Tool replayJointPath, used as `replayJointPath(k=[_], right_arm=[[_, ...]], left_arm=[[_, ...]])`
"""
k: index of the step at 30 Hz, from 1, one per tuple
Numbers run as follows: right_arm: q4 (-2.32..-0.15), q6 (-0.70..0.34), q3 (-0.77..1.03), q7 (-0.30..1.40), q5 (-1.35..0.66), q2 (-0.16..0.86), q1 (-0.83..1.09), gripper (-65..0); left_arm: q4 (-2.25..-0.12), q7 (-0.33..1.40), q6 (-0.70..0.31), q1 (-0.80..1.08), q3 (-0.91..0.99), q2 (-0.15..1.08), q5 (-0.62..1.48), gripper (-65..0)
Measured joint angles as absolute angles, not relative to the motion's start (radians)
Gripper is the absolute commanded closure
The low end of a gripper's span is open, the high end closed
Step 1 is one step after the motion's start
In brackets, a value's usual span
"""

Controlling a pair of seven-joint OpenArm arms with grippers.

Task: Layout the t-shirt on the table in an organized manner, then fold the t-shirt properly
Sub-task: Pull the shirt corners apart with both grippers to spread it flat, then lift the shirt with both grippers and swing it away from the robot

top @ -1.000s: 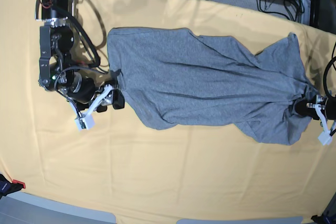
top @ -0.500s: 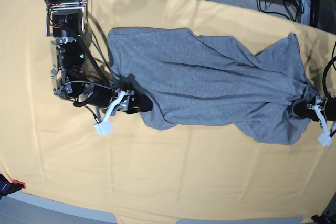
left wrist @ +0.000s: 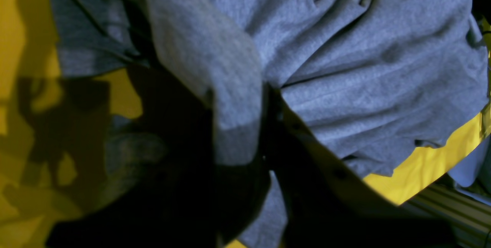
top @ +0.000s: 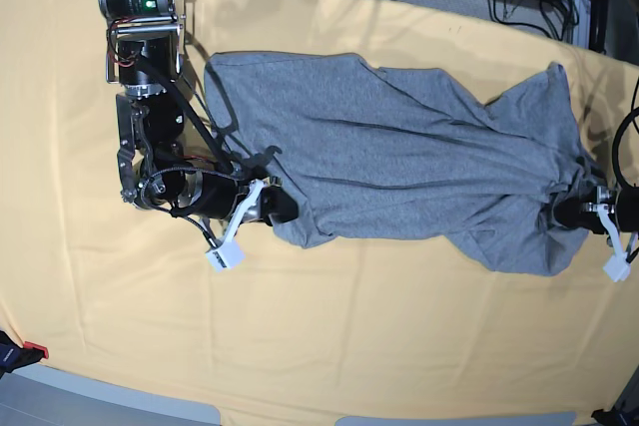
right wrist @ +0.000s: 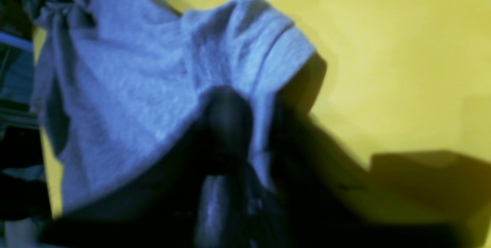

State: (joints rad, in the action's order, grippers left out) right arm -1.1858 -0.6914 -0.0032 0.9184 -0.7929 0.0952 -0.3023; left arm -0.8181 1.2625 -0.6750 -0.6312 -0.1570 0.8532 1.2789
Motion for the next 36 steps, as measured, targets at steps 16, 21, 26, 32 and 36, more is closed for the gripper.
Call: replayJointPath(k=[16, 21, 26, 32, 36], right_arm=[[-1.429, -0.693, 0.167, 0.928, -0.675, 0.298, -0.371, 0.0], [-1.431, -0.682, 0.184, 0.928, -0.599, 0.381, -0.371, 0.0], [-1.431, -0.64, 0.185, 0.9, -0.557, 0.46, -0.368, 0.0], [-1.431, -0.631, 0.185, 0.82, -0.482, 0.491, -0.377, 0.0], [-1.432, -0.629, 0.184, 0.791, -0.468, 0.509, -0.382, 0.0]], left_arm=[[-0.818, 1.301, -0.69, -0.756, -0.157, 0.834, 1.458, 0.0], [-0.818, 1.235, -0.69, -0.824, -0.157, 0.748, 1.459, 0.0], [-0.818, 1.122, -0.69, -0.876, -0.157, 0.648, 1.357, 0.0], [-0.817, 0.858, -0.692, -0.912, -0.157, 0.566, 1.04, 0.0], [-0.817, 0.8, -0.693, -0.948, -0.157, 0.545, 0.91, 0.0]])
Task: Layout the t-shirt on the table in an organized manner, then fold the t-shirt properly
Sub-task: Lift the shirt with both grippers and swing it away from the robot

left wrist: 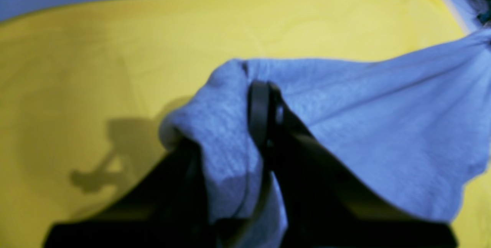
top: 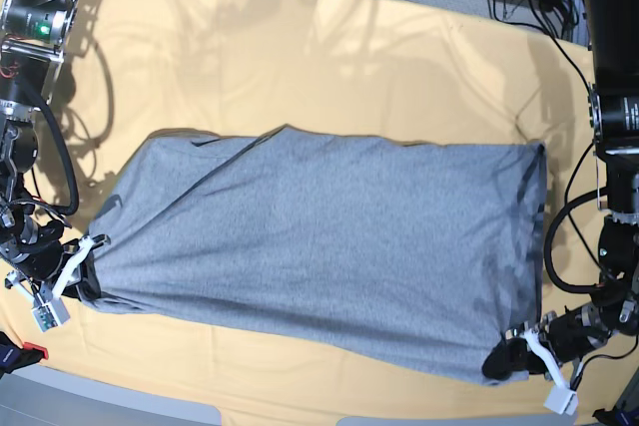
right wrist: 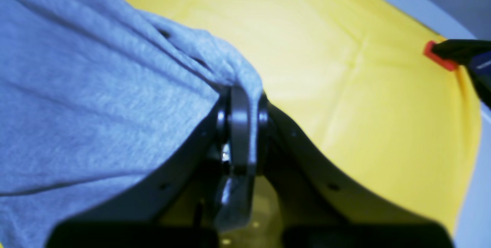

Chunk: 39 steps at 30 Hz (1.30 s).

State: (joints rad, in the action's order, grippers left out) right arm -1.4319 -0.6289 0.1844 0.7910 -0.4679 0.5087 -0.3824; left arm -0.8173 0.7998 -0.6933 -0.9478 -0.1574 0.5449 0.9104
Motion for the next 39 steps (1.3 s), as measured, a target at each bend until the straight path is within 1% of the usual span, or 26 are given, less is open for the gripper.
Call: replayJointPath(k=[3, 5, 11, 16, 19, 21, 26, 29, 34, 39], right_arm=[[-1.432, -0.624, 0.184, 0.789, -0.471, 0.522, -0.409, 0.0], [-1.432, -0.625, 0.184, 0.786, -0.49, 0.542, -0.432, 0.0], [-1.435, -0.672, 0.184, 0.793, -0.616, 0.609, -0.466, 0.0], [-1.462, -0.698, 0.184, 0.874, -0.7, 0.636, -0.461, 0.0], [-1.5, -0.698, 0.184, 0.913, -0.763, 0.652, -0.461, 0.0], [-1.535, -0.697, 0.184, 0.973, -0.825, 0.667, -0.462, 0.0], [-1.618, -0.697, 0.184, 1.135, -0.992, 0.687, -0.461, 0.0], [-1.651, -0.697, 0.184, 1.187, -1.074, 0.704, -0.461, 0.0], [-1.693, -0.697, 0.184, 1.192, -1.118, 0.742, -0.422, 0.0], [-1.742, -0.697, 0.21, 1.184, -1.118, 0.745, -0.34, 0.0]], left_arm=[[-0.817, 0.798, -0.694, -0.992, -0.157, 0.543, 0.908, 0.0], [-0.817, 0.833, -0.694, -1.03, -0.157, 0.546, 0.918, 0.0], [-0.817, 1.04, -0.694, -1.11, -0.157, 0.554, 1.124, 0.0], [-0.817, 1.201, -0.693, -1.12, -0.157, 0.576, 1.314, 0.0], [-0.817, 1.348, -0.693, -1.12, -0.157, 0.581, 1.456, 0.0], [-0.817, 1.422, -0.693, -1.122, -0.157, 0.579, 1.457, 0.0], [-0.831, 1.417, -0.693, -1.12, -0.157, 0.577, 1.452, 0.0], [-0.831, 1.419, -0.693, -1.119, -0.157, 0.58, 1.452, 0.0], [-0.836, 1.419, -0.693, -1.12, -0.157, 0.585, 1.452, 0.0], [-0.844, 1.419, -0.693, -1.116, -0.157, 0.613, 1.452, 0.0]])
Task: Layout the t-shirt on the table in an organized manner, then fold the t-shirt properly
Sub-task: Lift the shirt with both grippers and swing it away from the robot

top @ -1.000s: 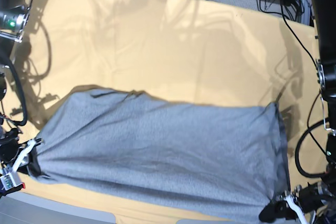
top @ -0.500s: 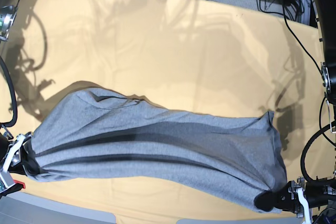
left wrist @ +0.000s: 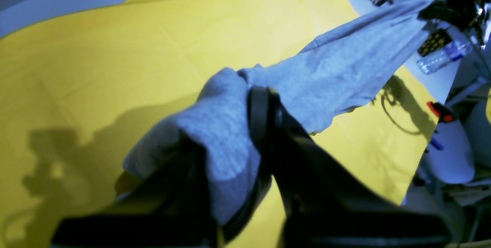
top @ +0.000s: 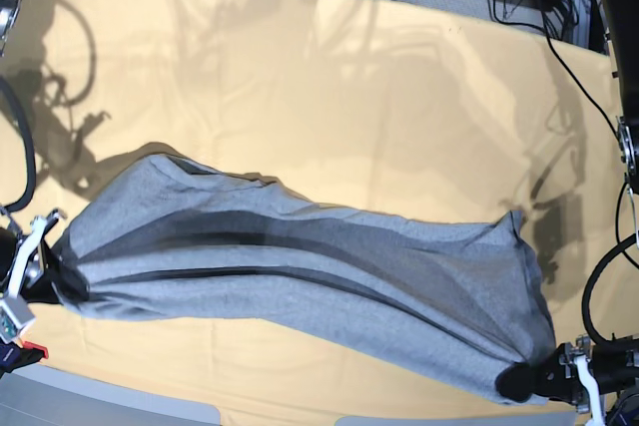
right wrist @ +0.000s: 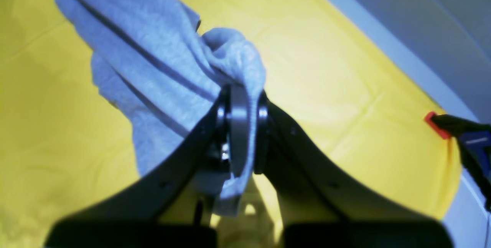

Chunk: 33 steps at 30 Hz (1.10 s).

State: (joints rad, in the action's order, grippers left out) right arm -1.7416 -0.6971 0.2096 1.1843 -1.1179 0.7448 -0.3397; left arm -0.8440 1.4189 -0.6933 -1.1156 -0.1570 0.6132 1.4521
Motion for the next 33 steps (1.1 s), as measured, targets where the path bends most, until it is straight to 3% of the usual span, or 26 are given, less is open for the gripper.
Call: replayJointPath(k=[12, 16, 20, 26, 33], right_arm=[[-1.741, -0.697, 0.236, 1.172, -1.094, 0.735, -0.252, 0.0], [-1.741, -0.696, 0.236, 1.293, -1.197, 0.737, -0.231, 0.0], [-1.761, -0.697, 0.241, 1.298, -1.29, 0.737, -0.234, 0.0], [-1.868, -0.697, 0.32, 1.298, -1.296, 0.738, -0.213, 0.0], [-1.919, -0.697, 0.389, 1.303, -1.304, 0.736, -0.051, 0.0]], left_arm=[[-0.862, 1.418, -0.694, -0.991, -0.157, 0.617, 1.459, 0.0], [-0.862, 1.415, -0.693, -0.972, -0.157, 0.638, 1.459, 0.0], [-0.875, 1.416, -0.693, -0.97, -0.157, 0.666, 1.456, 0.0], [-1.124, 1.411, -0.693, -0.914, -0.157, 0.697, 1.458, 0.0], [-1.397, 1.42, -0.694, -0.696, -0.16, 0.789, 1.455, 0.0]])
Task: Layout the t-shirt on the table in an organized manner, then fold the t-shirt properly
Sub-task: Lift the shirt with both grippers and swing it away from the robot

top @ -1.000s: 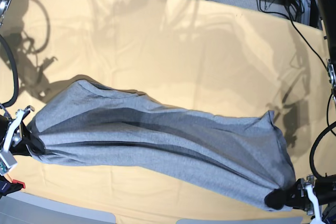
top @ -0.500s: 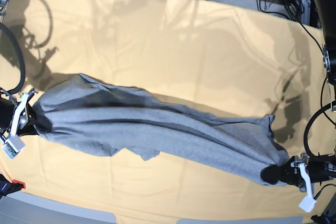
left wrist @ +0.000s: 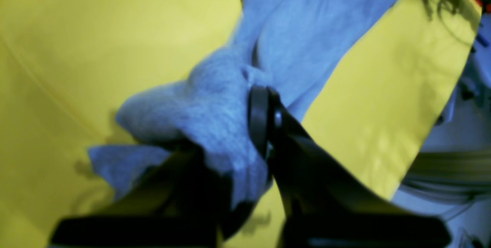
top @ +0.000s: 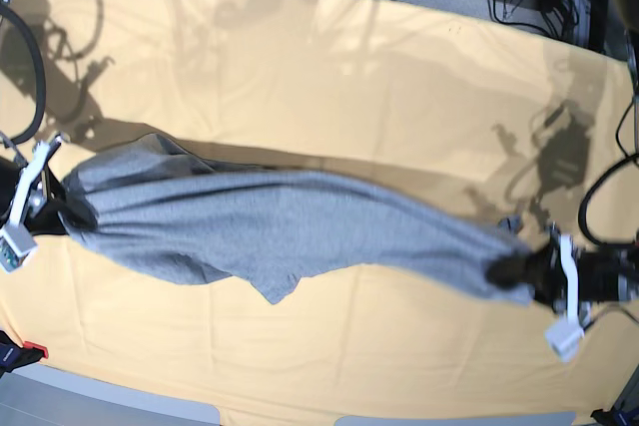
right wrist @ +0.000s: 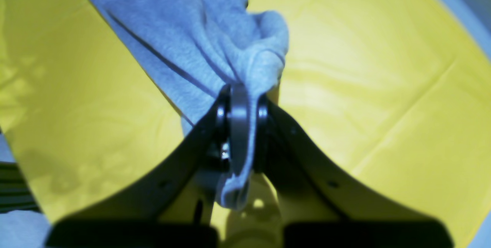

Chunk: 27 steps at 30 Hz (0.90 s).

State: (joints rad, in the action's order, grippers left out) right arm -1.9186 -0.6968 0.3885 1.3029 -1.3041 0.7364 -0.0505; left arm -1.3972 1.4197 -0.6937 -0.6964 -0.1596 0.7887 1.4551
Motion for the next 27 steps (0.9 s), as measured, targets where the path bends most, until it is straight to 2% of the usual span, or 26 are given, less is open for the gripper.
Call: replayJointPath(k=[8, 15, 27], right_arm=[[-2.037, -0.696, 0.575, 1.42, -1.46, 0.737, 0.124, 0.0], [-2.144, -0.696, 0.707, 1.42, -1.467, 0.736, 0.313, 0.0], [-2.292, -0.697, 0.954, 1.413, -1.477, 0.736, 0.582, 0.0]], left_arm=[[-1.602, 1.416, -0.693, -0.5, -0.097, 0.906, 1.465, 0.0], [-1.803, 1.407, -0.694, -0.352, 0.031, 0.973, 1.47, 0.0], [-2.114, 1.408, -0.693, -0.008, 0.383, 1.046, 1.475, 0.0]])
